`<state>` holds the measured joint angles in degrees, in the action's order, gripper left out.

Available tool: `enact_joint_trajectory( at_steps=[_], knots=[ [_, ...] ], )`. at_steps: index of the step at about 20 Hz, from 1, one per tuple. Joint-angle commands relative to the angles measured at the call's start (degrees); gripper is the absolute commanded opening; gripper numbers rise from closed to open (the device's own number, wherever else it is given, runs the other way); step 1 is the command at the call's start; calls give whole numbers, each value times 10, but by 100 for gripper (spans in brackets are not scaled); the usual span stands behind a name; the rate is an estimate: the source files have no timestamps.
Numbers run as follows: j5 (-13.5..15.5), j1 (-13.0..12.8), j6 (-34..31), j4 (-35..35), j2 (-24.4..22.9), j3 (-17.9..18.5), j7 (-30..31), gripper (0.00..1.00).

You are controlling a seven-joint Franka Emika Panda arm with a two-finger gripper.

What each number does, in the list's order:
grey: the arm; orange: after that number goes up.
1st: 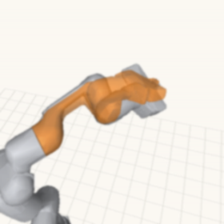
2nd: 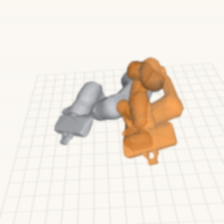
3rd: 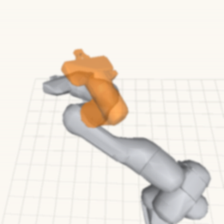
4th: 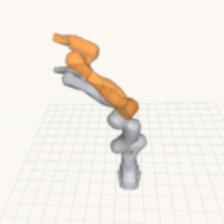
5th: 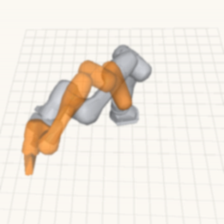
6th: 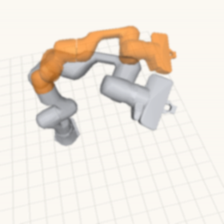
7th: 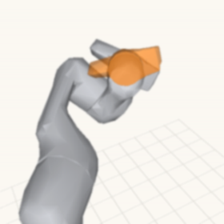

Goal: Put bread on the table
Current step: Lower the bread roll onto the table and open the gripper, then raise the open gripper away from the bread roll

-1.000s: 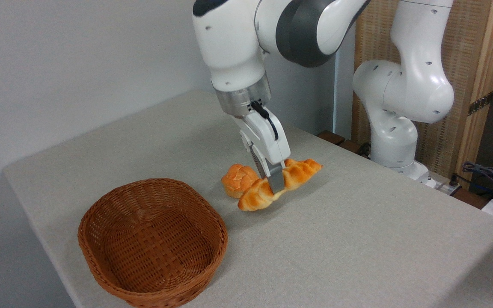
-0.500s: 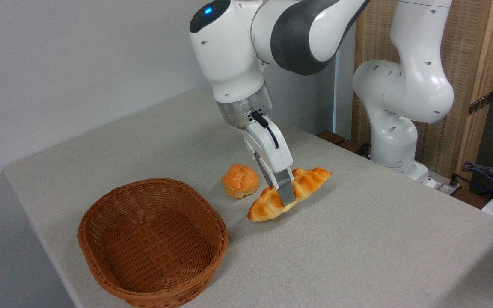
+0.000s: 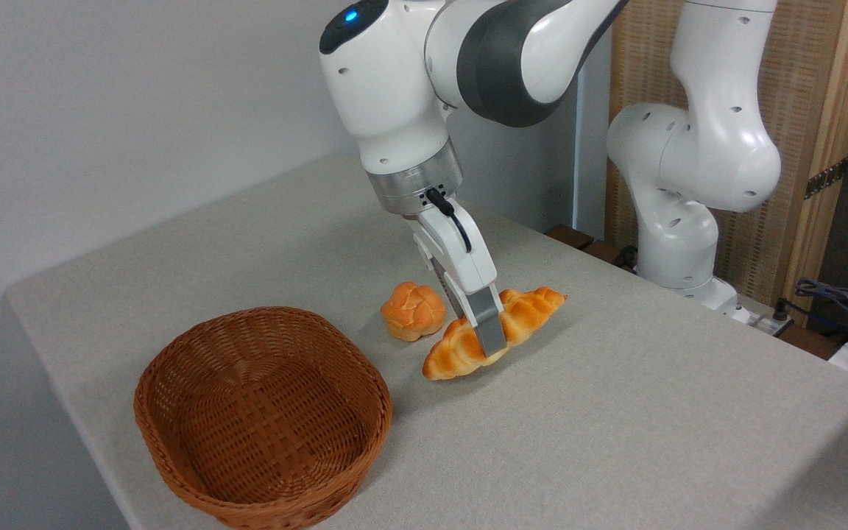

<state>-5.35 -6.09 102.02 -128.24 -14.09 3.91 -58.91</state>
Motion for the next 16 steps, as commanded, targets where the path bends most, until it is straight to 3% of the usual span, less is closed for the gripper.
enact_joint_trajectory(
  at_steps=[1,10,16],
  knots=[
    [-11,0,8,3,-1,-2,12,100],
    [-6,1,5,38,-1,-2,13,100],
    [-2,1,-11,141,33,-6,73,100]
  ],
)
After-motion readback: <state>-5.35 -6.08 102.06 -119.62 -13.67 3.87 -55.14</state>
